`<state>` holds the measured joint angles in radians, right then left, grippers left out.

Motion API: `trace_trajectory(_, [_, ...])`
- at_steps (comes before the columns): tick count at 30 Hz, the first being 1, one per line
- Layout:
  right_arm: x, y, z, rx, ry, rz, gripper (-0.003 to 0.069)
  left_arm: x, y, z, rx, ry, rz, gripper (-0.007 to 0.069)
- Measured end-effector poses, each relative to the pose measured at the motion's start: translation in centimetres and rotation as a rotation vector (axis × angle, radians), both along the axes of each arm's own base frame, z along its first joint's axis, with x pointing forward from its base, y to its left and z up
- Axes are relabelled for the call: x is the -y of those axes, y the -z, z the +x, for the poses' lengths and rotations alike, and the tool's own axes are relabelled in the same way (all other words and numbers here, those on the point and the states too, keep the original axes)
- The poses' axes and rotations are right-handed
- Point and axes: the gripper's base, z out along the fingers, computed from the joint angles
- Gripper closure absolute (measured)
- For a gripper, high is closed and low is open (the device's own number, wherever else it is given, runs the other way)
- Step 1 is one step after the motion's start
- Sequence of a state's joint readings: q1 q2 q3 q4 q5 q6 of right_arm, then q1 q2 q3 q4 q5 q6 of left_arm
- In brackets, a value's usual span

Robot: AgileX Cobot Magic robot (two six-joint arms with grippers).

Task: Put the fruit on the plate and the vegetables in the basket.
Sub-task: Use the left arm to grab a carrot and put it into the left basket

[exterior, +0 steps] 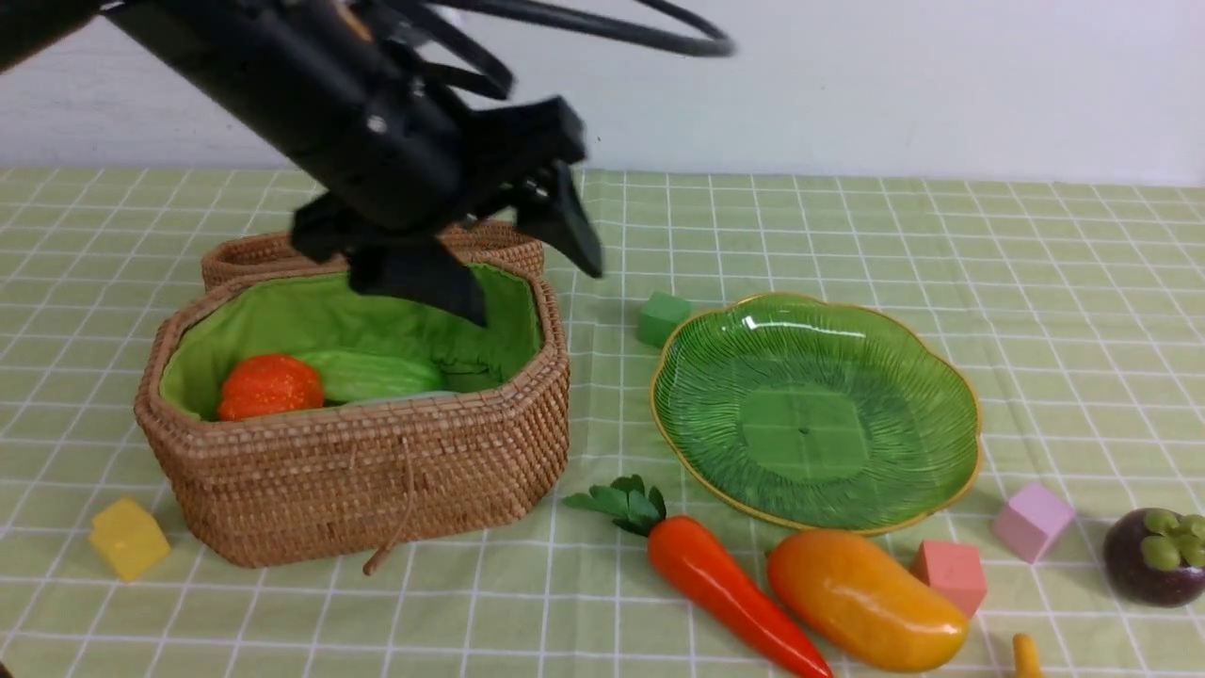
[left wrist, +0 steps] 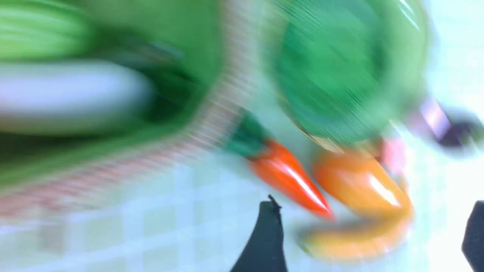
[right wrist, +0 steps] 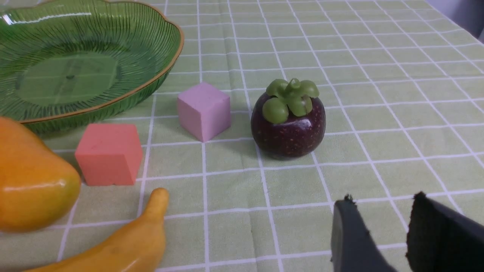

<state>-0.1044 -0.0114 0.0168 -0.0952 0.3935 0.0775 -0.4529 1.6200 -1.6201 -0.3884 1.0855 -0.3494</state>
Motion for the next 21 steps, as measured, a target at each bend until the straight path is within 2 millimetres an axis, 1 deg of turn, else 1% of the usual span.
trace_trajectory(2, [0.0, 0.0, 0.0, 0.000, 0.000, 0.000, 0.0419, 2.9, 1.2, -1.3, -0.071, 0.011, -0.016, 0.0006])
trace_trajectory(3, [0.0, 0.0, 0.0, 0.000, 0.000, 0.000, 0.0419, 4.1, 2.2, -1.5, -0.106, -0.003, -0.019, 0.0013])
trace_trajectory(5, [0.0, 0.0, 0.0, 0.000, 0.000, 0.000, 0.0419, 6.7, 4.8, -1.7, -0.188, -0.052, -0.014, 0.0032])
trace_trajectory(6, [0.0, 0.0, 0.0, 0.000, 0.000, 0.000, 0.0419, 8.2, 6.5, -1.5, -0.231, -0.089, -0.006, 0.0043])
trace_trajectory(7, [0.0, 0.0, 0.0, 0.000, 0.000, 0.000, 0.0419, 8.6, 7.1, -1.5, -0.243, -0.090, 0.002, 0.0044])
trace_trajectory(8, [0.0, 0.0, 0.0, 0.000, 0.000, 0.000, 0.0419, 10.0, 9.2, -1.2, -0.290, -0.132, 0.010, 0.0052])
trace_trajectory(9, [0.0, 0.0, 0.0, 0.000, 0.000, 0.000, 0.0419, 10.6, 10.6, -0.9, -0.325, -0.165, 0.019, 0.0055])
trace_trajectory(11, [0.0, 0.0, 0.0, 0.000, 0.000, 0.000, 0.0419, 11.3, 13.2, -0.3, -0.390, -0.233, 0.035, 0.0056])
trace_trajectory(12, [0.0, 0.0, 0.0, 0.000, 0.000, 0.000, 0.0419, 11.5, 13.8, -0.1, -0.411, -0.262, 0.037, 0.0057])
trace_trajectory(15, [0.0, 0.0, 0.0, 0.000, 0.000, 0.000, 0.0419, 11.9, 16.8, 0.8, -0.468, -0.344, 0.056, 0.0057])
trace_trajectory(19, [0.0, 0.0, 0.0, 0.000, 0.000, 0.000, 0.0419, 12.2, 18.9, 1.5, -0.483, -0.390, 0.057, 0.0057])
trace_trajectory(21, [0.0, 0.0, 0.0, 0.000, 0.000, 0.000, 0.0419, 12.4, 19.4, 1.8, -0.476, -0.400, 0.049, 0.0058])
